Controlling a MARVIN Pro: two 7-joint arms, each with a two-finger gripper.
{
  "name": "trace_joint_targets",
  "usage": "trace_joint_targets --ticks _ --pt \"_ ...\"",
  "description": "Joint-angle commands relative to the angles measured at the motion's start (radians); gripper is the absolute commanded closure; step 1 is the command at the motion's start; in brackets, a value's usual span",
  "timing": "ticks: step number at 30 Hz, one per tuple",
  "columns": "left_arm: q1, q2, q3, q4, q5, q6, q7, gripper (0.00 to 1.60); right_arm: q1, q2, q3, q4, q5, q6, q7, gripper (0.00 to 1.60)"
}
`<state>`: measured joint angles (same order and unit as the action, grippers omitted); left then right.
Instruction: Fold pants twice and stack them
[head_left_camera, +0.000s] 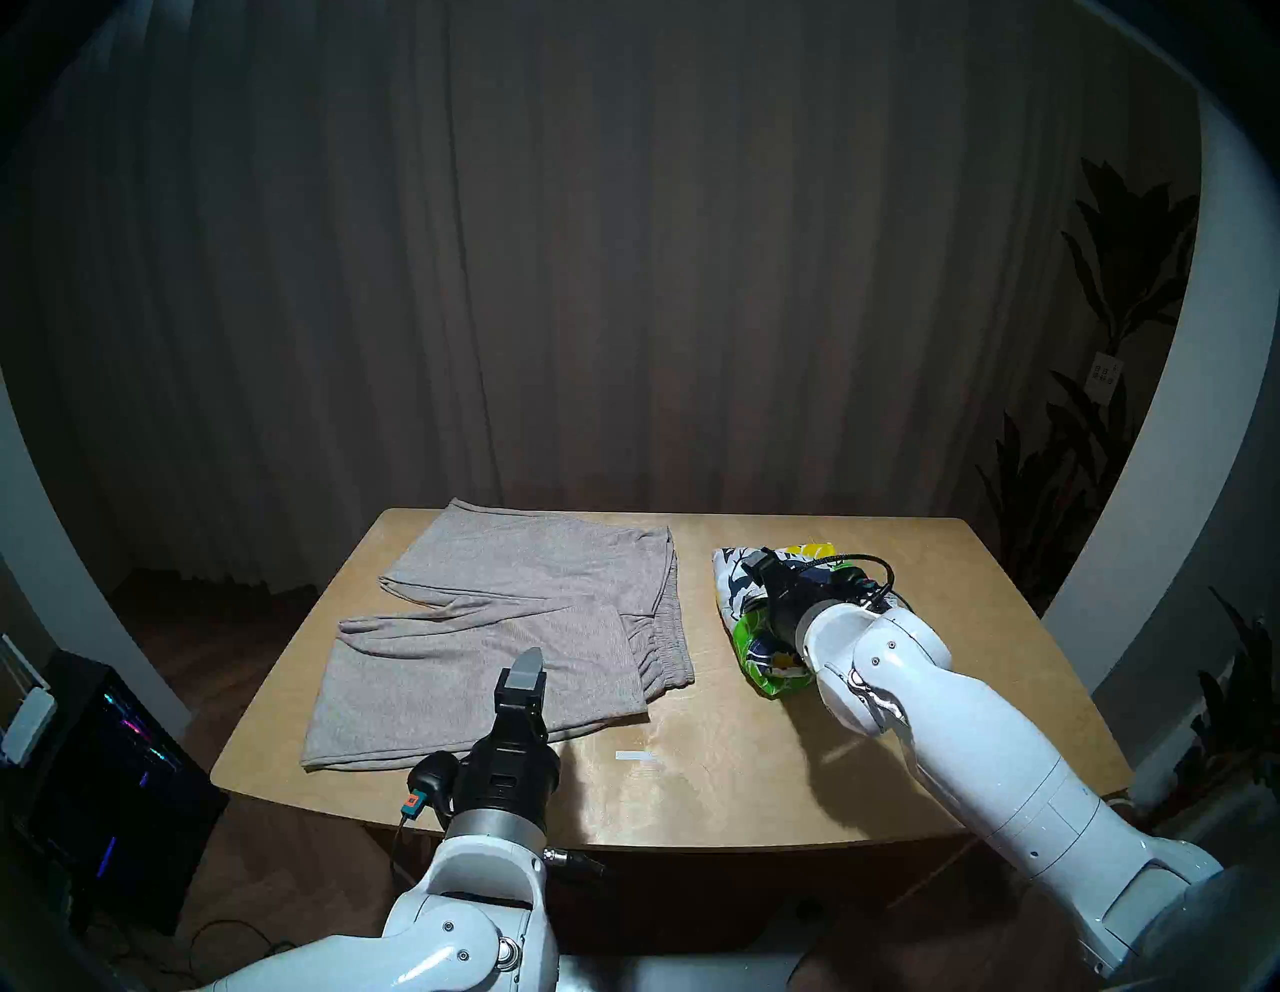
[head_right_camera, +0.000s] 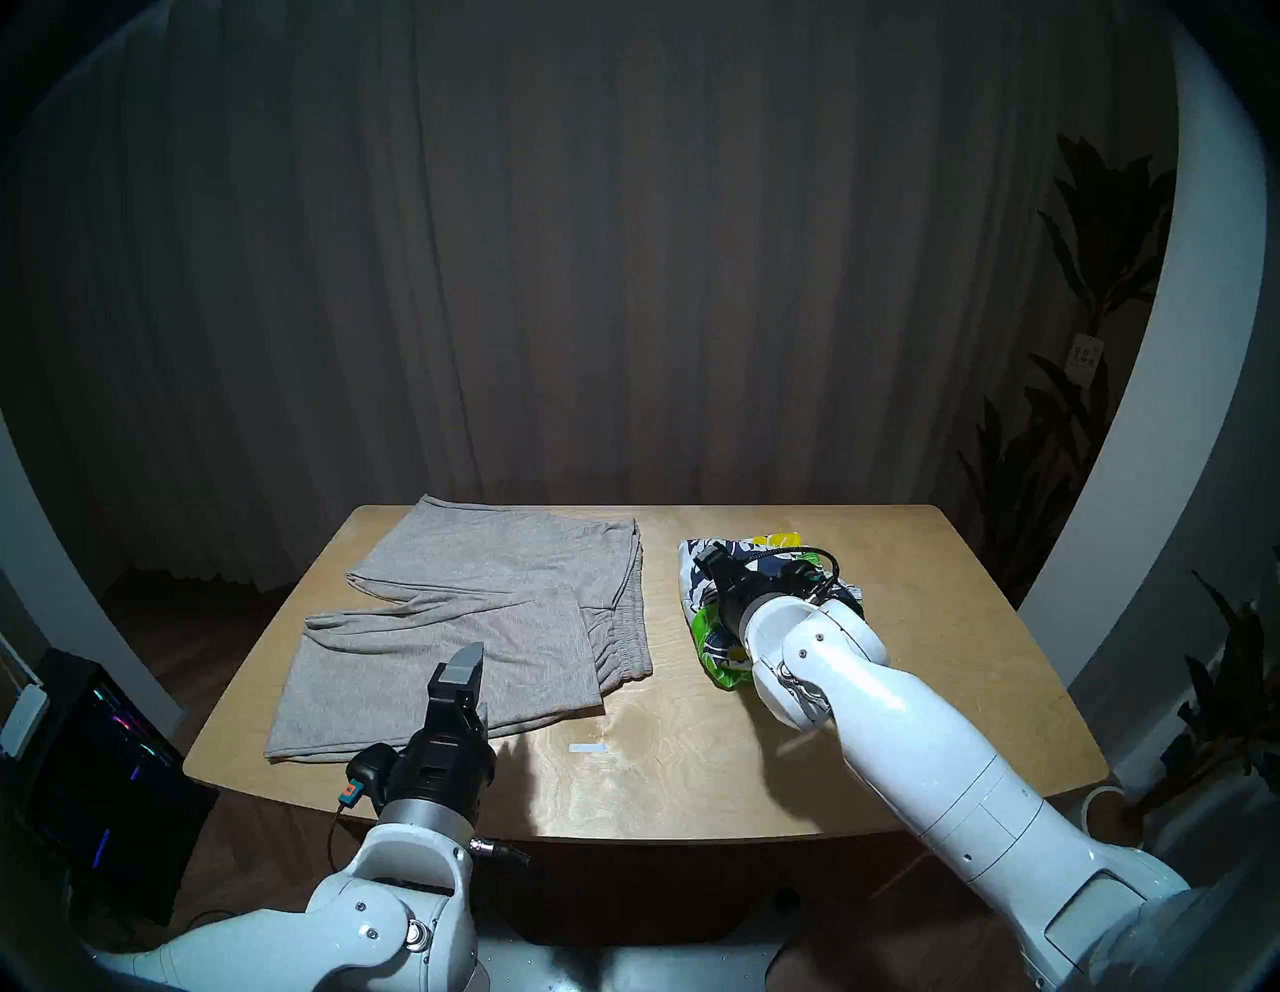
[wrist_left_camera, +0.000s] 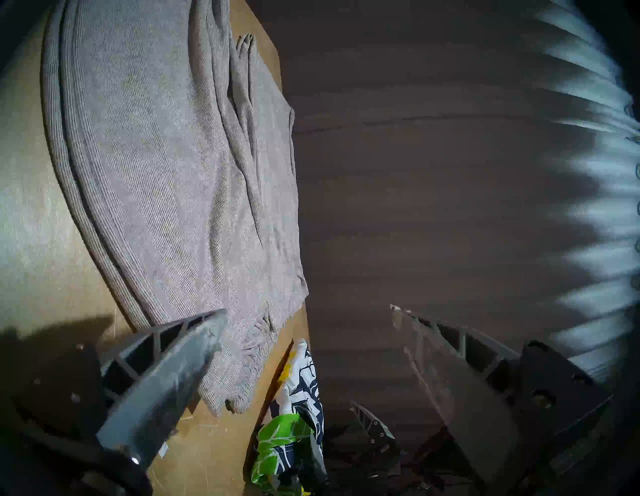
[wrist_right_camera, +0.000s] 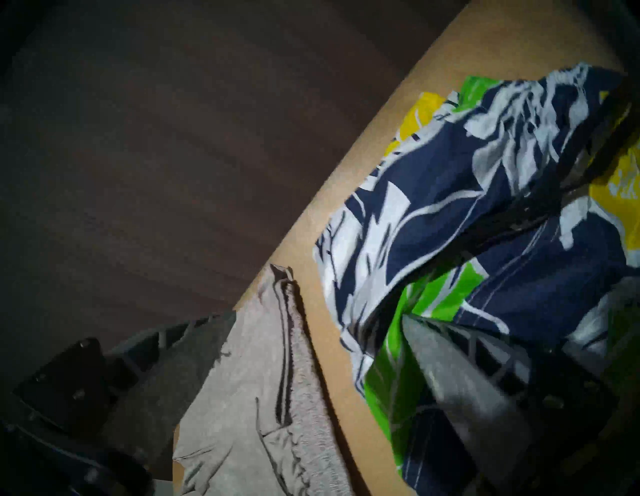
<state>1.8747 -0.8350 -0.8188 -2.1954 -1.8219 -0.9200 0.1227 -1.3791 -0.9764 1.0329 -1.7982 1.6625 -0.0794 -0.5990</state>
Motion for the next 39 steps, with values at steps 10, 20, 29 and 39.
trace_joint_targets --ticks 10,20,29,39 --pt "0.066 0.018 -0.054 -0.048 -0.032 -0.040 -0.042 0.00 -0.149 0.053 0.024 -0.233 0.120 -0.010 -0.084 0.00" --pt "0.187 0.008 -0.154 -0.081 -0.128 -0.040 -0.134 0.00 -0.238 0.031 0.066 -0.360 0.245 -0.066 -0.074 0.00" --pt "0.312 -0.007 -0.257 -0.081 -0.260 -0.040 -0.239 0.00 -0.301 -0.030 0.029 -0.350 0.254 -0.166 -0.064 0.00" --pt "0.432 0.147 -0.307 -0.069 -0.296 0.016 -0.385 0.00 -0.260 -0.104 -0.049 -0.283 0.224 -0.211 -0.036 0.00"
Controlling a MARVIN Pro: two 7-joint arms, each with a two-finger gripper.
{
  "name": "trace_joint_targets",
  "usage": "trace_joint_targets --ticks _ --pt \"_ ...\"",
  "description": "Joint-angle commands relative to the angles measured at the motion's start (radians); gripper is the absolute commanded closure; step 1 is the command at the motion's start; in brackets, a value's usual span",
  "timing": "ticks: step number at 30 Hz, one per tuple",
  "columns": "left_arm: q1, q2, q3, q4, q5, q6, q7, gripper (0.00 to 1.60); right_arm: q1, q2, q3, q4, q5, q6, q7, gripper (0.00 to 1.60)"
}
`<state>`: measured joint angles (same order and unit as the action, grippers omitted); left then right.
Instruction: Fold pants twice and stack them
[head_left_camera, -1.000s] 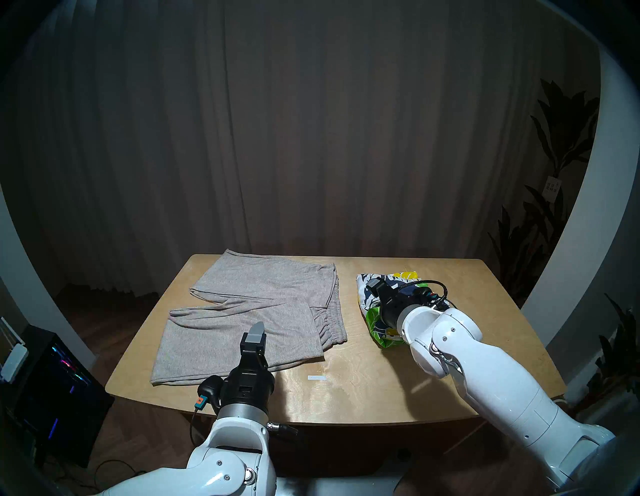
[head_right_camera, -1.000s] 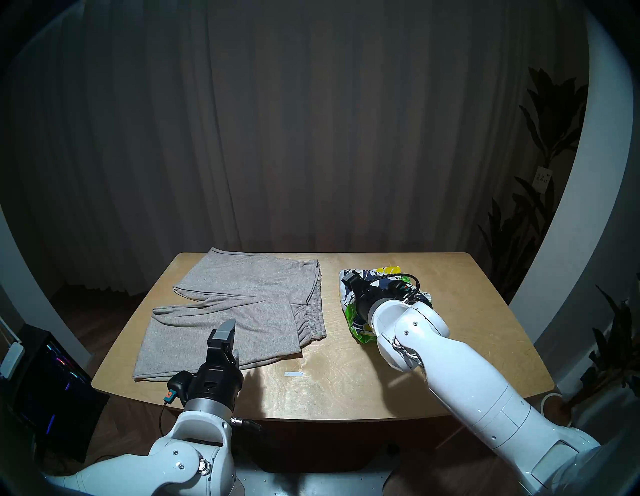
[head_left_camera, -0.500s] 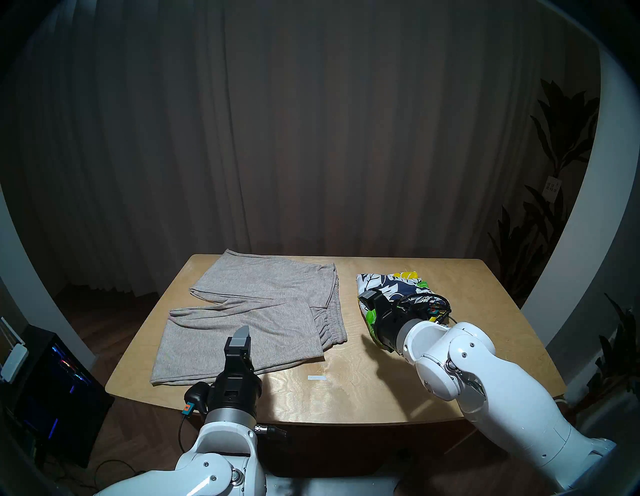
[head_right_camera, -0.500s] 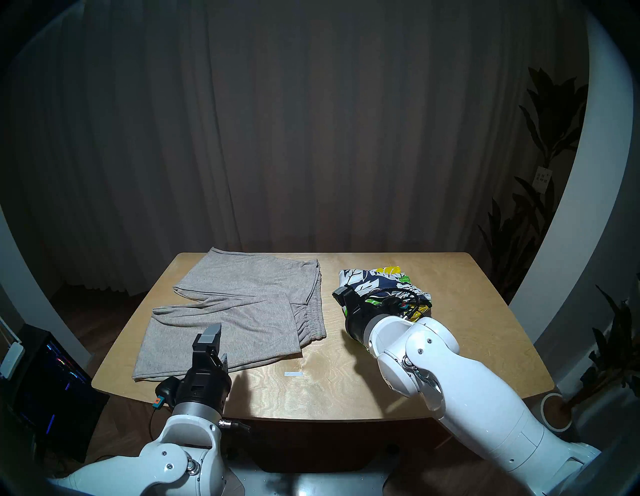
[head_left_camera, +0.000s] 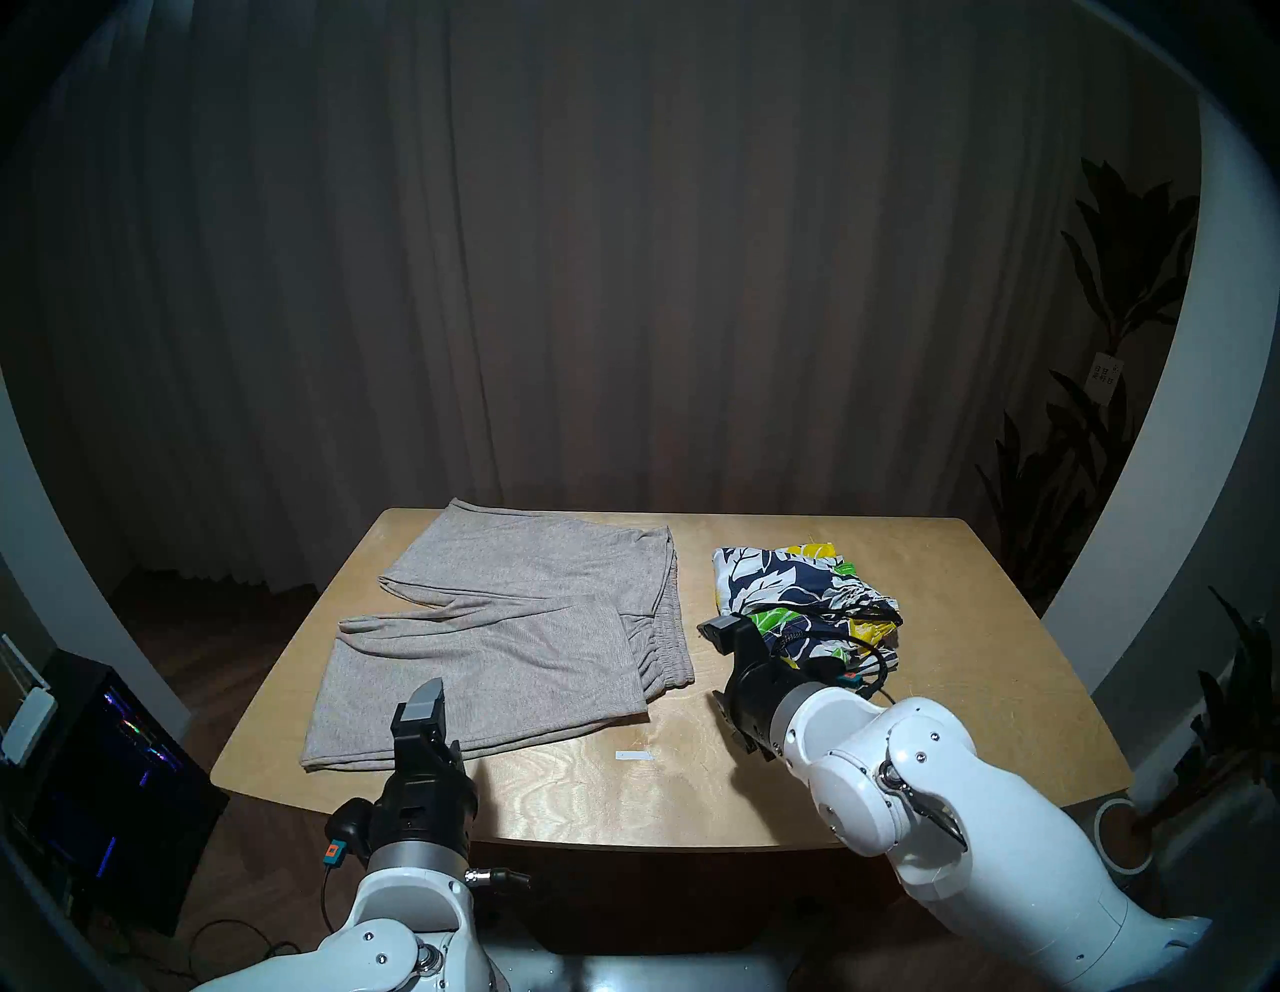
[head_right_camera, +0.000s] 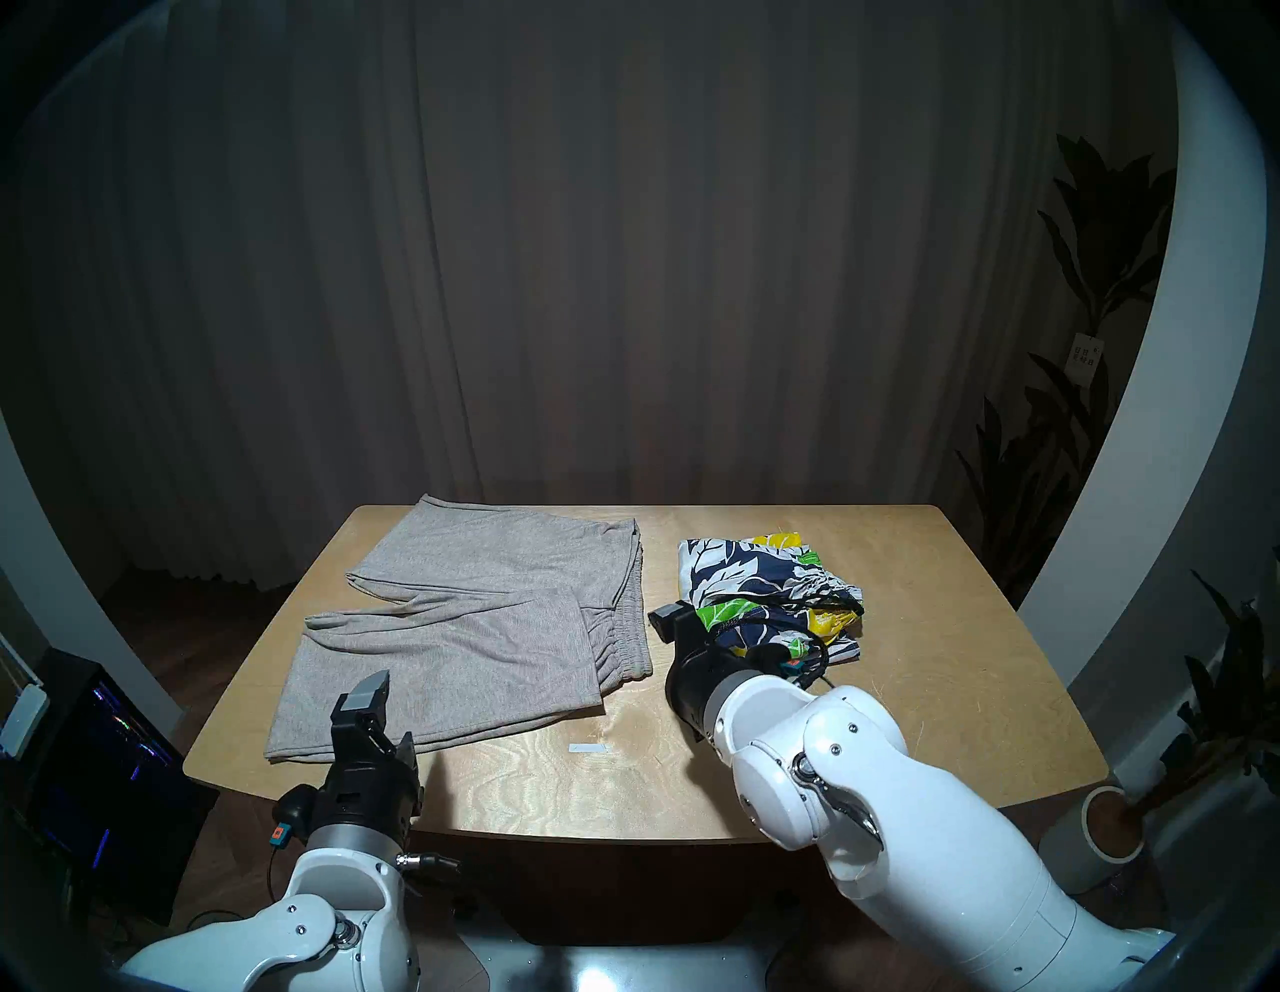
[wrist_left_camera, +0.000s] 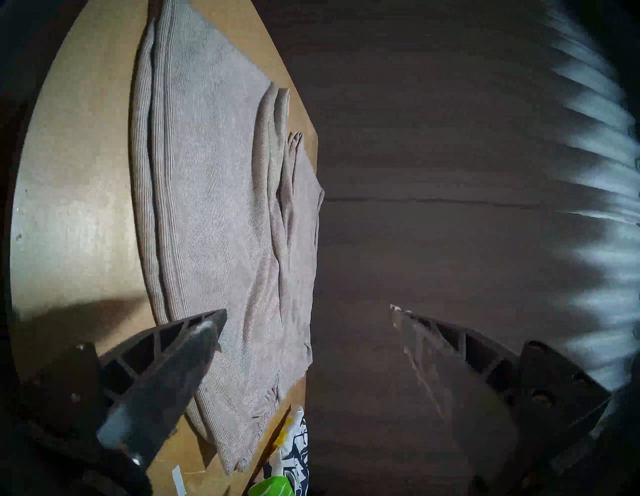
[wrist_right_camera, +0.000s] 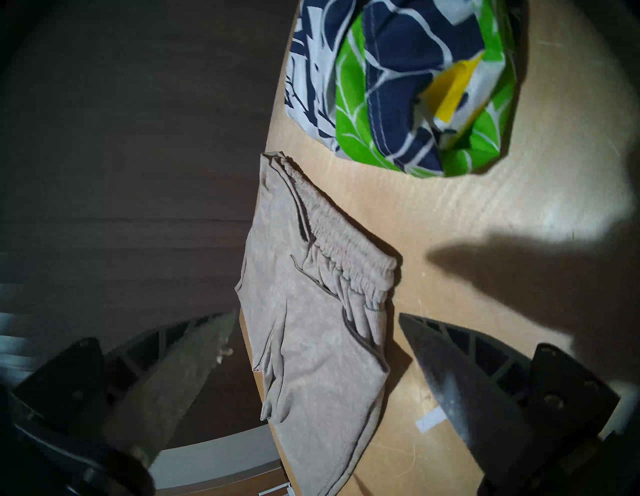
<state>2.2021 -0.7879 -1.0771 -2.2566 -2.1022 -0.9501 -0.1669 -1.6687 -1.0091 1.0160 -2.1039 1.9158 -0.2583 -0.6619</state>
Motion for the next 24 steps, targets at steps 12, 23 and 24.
trace_joint_targets --ticks 12,23,24 --pt "0.159 0.188 -0.233 0.082 -0.191 0.193 -0.092 0.00 0.088 -0.158 -0.096 0.091 -0.062 -0.091 -0.008 0.00" --pt "0.194 0.214 -0.353 0.164 -0.366 0.388 -0.096 0.00 0.123 -0.203 -0.117 0.118 -0.062 -0.137 -0.084 0.00" --pt "0.197 0.219 -0.360 0.167 -0.387 0.404 -0.085 0.00 0.126 -0.205 -0.119 0.124 -0.063 -0.138 -0.086 0.00"
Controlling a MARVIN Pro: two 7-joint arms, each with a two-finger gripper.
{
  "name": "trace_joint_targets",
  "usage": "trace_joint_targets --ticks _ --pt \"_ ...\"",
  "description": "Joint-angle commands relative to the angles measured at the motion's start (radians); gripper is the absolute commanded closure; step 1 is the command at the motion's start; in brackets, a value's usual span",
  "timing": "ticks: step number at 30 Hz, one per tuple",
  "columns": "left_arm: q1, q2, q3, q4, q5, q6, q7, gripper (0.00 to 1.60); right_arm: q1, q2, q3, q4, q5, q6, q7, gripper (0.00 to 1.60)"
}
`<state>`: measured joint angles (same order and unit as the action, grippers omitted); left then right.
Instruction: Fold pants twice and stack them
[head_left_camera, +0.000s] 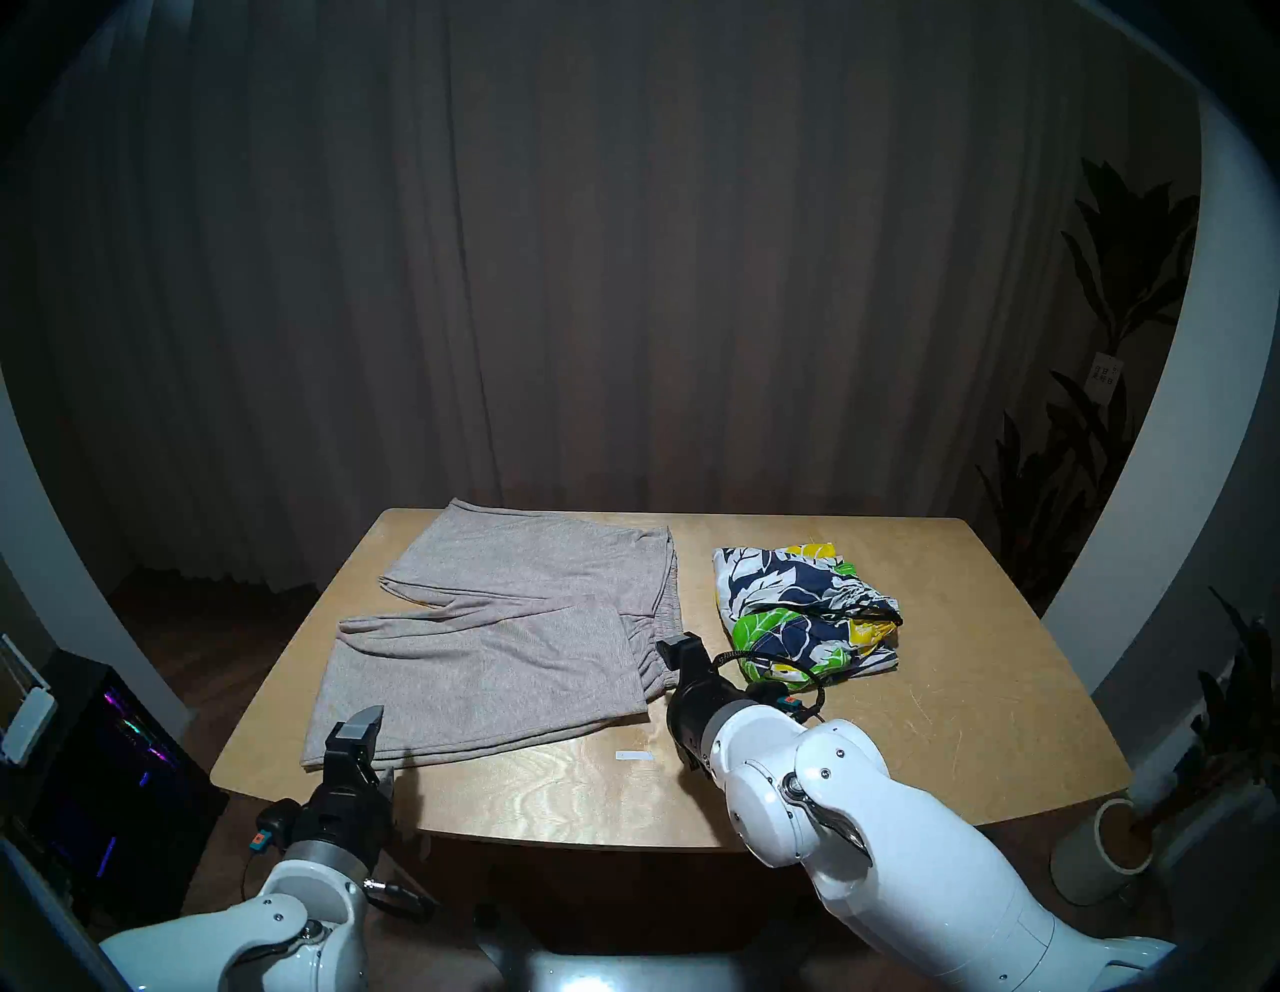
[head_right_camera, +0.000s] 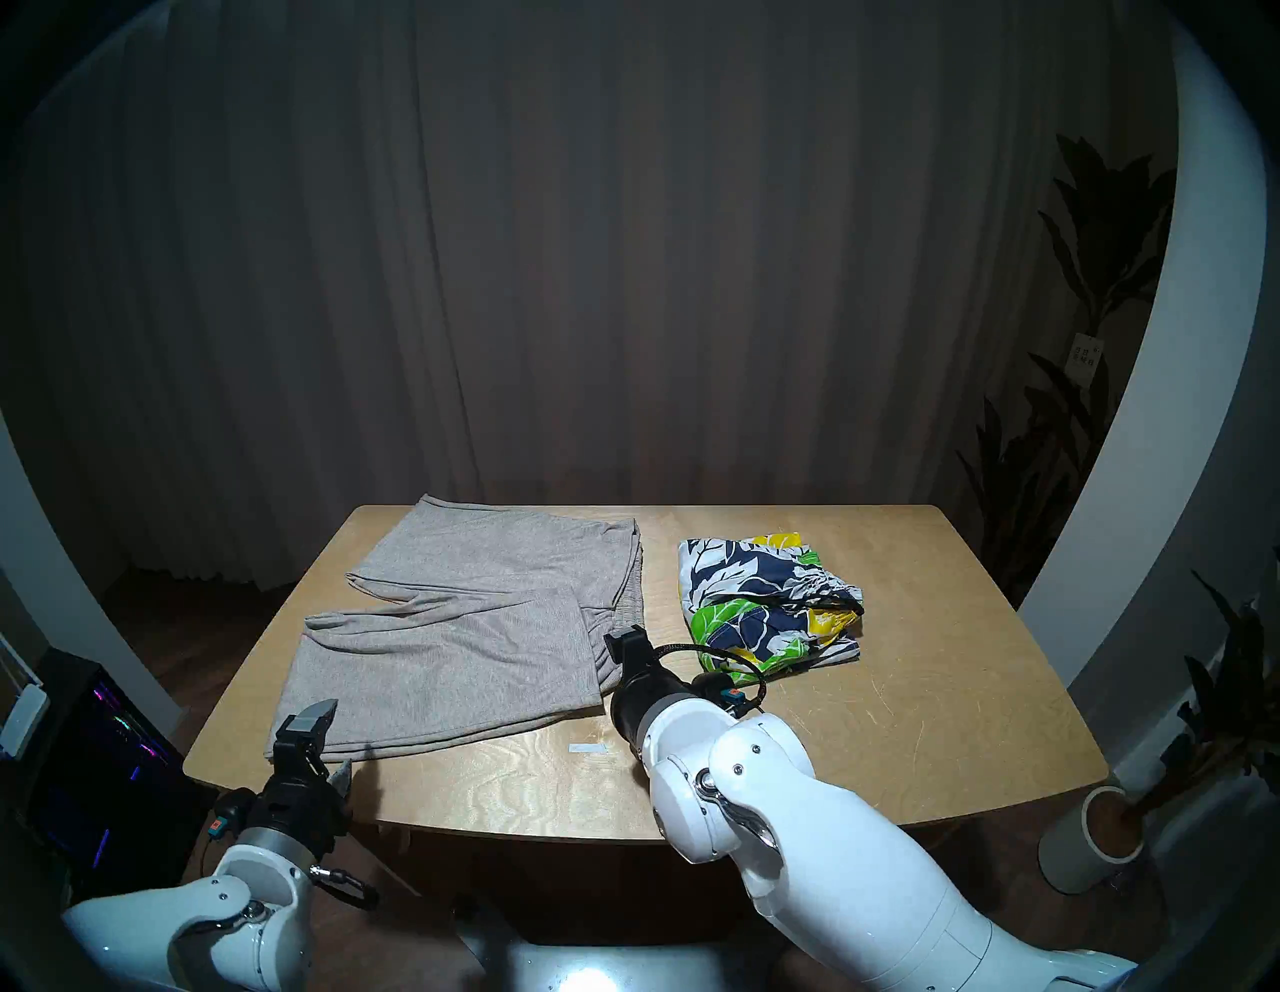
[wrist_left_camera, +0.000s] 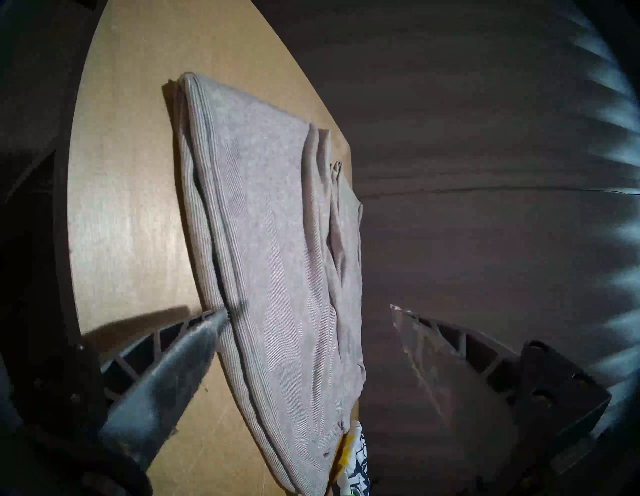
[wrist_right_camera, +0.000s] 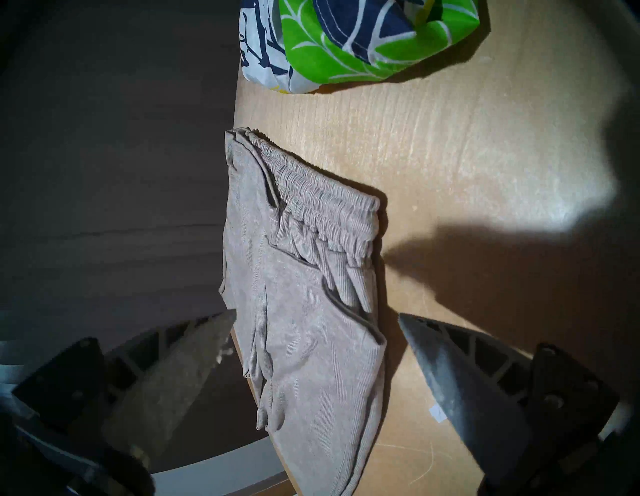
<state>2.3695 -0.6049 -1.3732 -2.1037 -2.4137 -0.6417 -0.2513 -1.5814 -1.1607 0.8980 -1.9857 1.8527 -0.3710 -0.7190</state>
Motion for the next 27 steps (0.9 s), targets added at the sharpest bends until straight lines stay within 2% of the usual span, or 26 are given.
trace_joint_targets --ticks 1,4,9,17,27 --pt "0.032 0.044 -0.068 0.018 -0.081 0.104 0.009 0.00 0.041 -0.058 0.000 0.010 0.005 -0.027 -0.036 0.00" --pt "0.043 0.061 -0.089 0.019 -0.121 0.120 0.043 0.00 0.054 -0.070 -0.009 0.029 0.000 -0.035 -0.045 0.00" --pt "0.056 0.077 -0.106 0.020 -0.128 0.121 0.060 0.00 0.060 -0.081 -0.019 0.041 0.000 -0.039 -0.051 0.00" --pt "0.080 0.106 -0.133 0.012 -0.123 0.098 0.095 0.00 0.066 -0.091 -0.042 0.077 0.007 -0.032 -0.054 0.00" --pt "0.071 0.111 -0.139 0.028 -0.114 0.077 0.122 0.00 0.076 -0.101 -0.072 0.119 0.010 -0.020 -0.026 0.00"
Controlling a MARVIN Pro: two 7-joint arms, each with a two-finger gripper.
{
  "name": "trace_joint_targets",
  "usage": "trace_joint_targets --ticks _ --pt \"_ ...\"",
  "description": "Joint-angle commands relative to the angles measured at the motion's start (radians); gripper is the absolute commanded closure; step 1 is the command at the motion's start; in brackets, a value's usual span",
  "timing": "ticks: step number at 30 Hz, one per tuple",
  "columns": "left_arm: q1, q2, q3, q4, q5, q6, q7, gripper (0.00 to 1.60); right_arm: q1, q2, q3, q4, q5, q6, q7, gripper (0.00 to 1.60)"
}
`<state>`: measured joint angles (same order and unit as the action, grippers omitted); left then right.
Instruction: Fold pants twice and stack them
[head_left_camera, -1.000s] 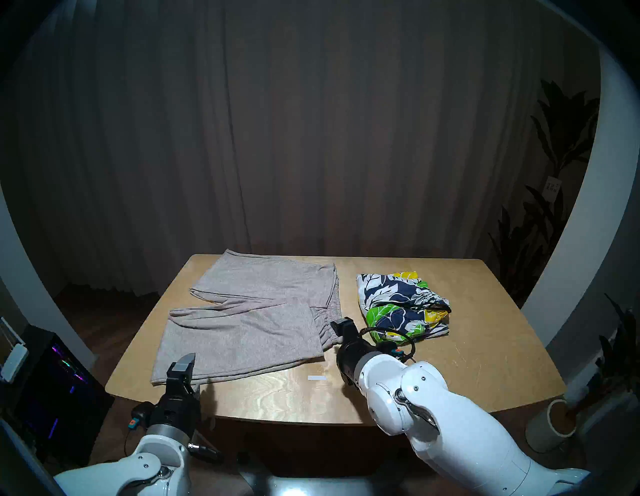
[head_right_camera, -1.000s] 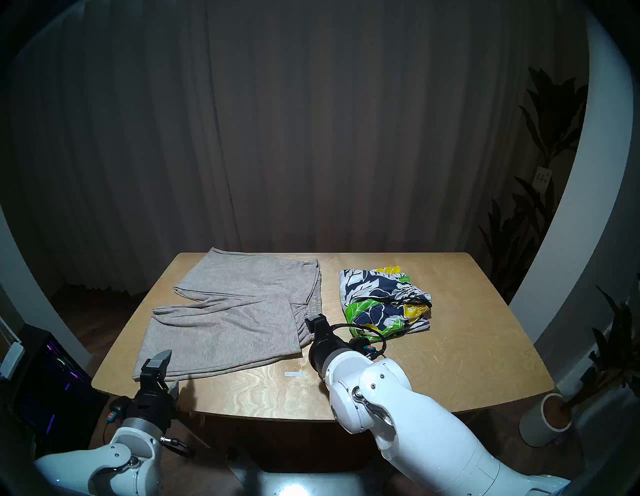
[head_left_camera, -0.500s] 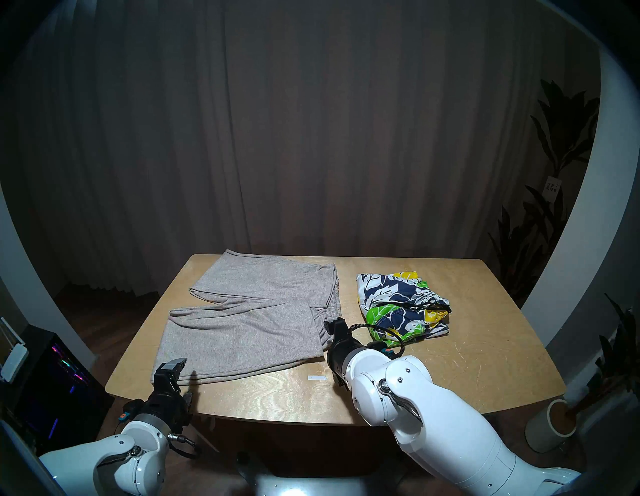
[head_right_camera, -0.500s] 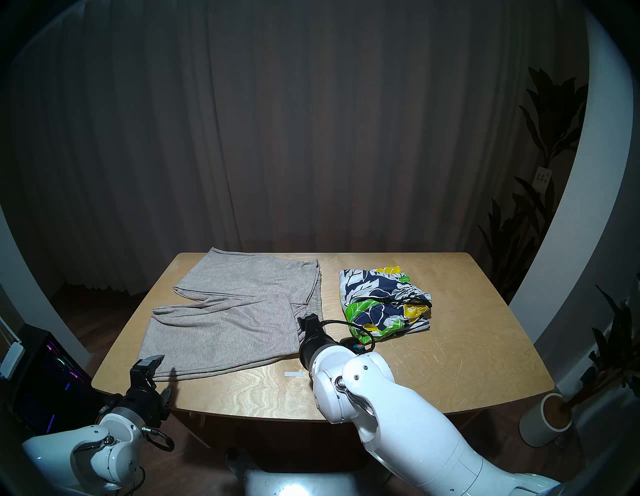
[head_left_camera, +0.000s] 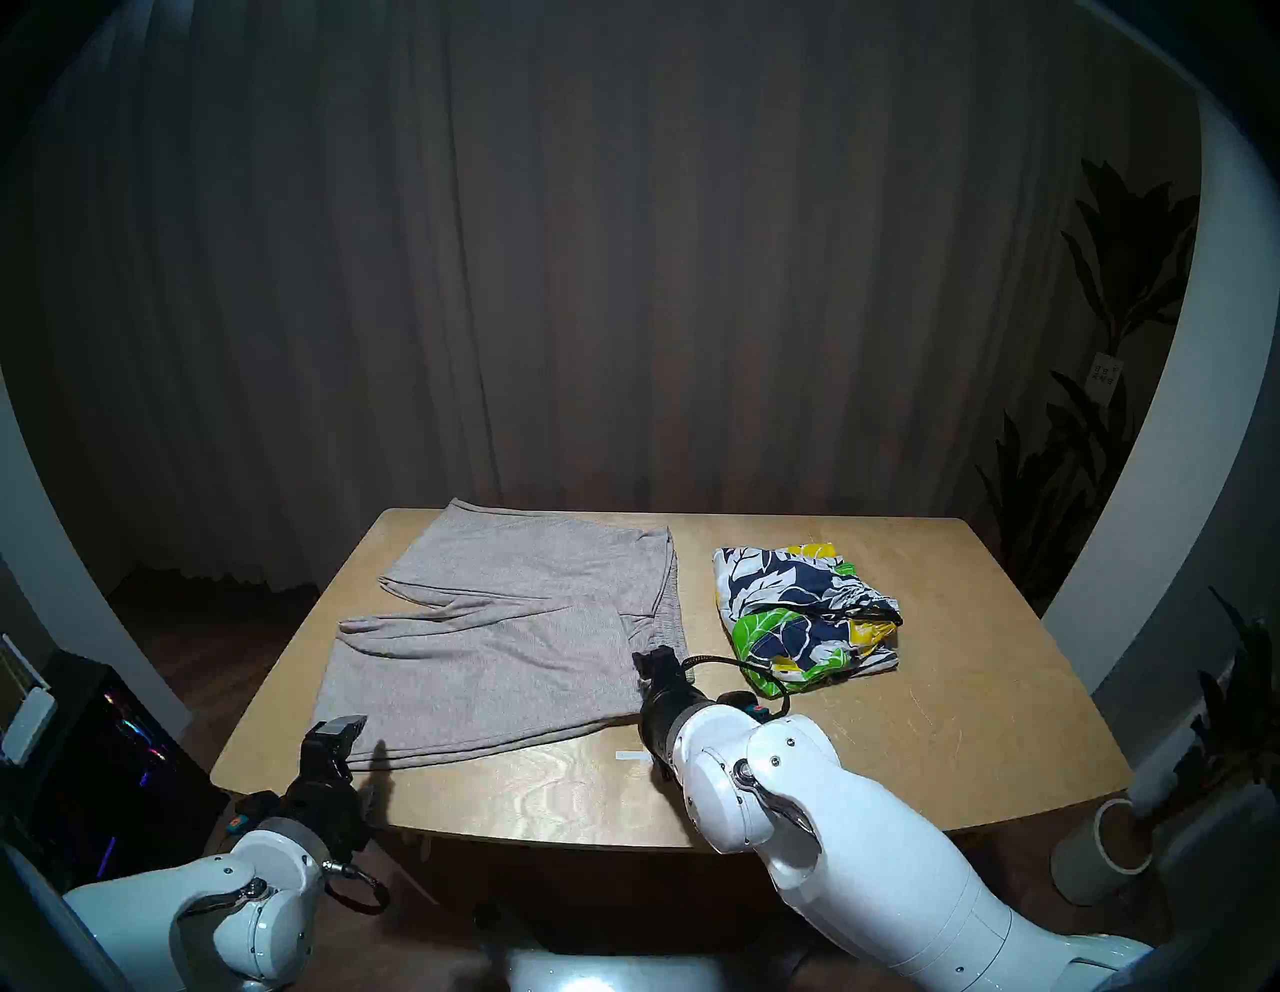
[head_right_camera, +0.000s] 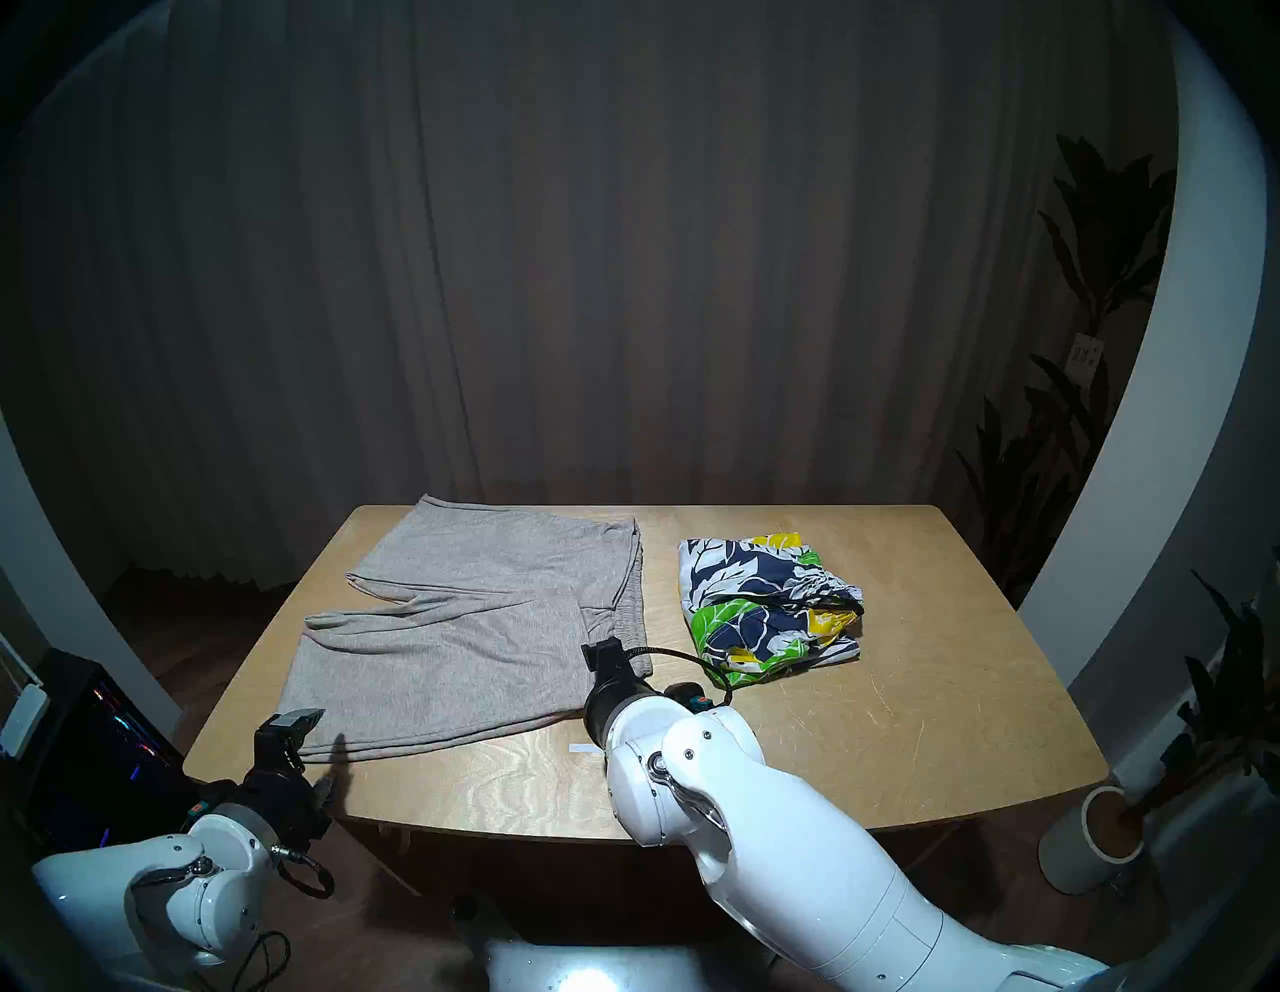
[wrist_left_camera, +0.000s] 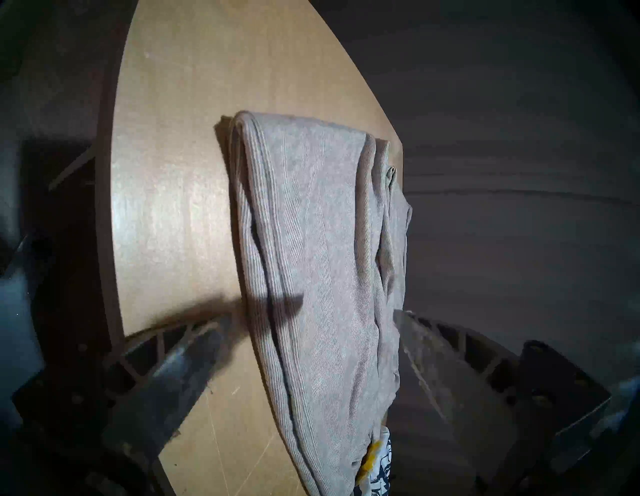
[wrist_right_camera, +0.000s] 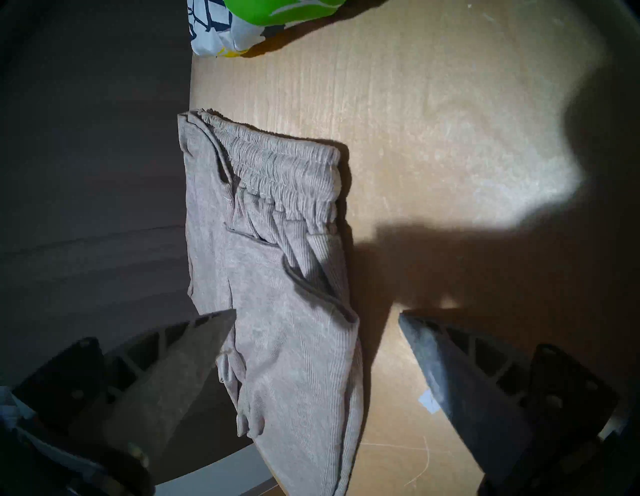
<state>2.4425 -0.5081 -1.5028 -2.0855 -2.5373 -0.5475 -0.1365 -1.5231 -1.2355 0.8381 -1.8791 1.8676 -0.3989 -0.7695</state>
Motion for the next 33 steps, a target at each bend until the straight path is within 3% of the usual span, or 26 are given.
trace_joint_targets --ticks 1,14,16,33 --pt "-0.006 0.015 -0.009 0.012 0.009 -0.016 0.010 0.00 0.018 -0.027 -0.013 0.015 -0.005 0.008 0.026 0.00" --pt "-0.088 0.072 0.021 0.066 -0.014 0.064 0.131 0.00 0.045 -0.052 -0.032 0.083 -0.019 -0.008 0.040 0.00" --pt "-0.099 0.078 0.031 0.064 -0.011 0.049 0.157 0.00 0.047 -0.055 -0.031 0.089 -0.017 -0.009 0.044 0.00" --pt "-0.257 0.045 0.125 0.149 -0.014 0.052 0.247 0.00 0.099 -0.111 -0.062 0.211 -0.016 -0.011 0.076 0.00"
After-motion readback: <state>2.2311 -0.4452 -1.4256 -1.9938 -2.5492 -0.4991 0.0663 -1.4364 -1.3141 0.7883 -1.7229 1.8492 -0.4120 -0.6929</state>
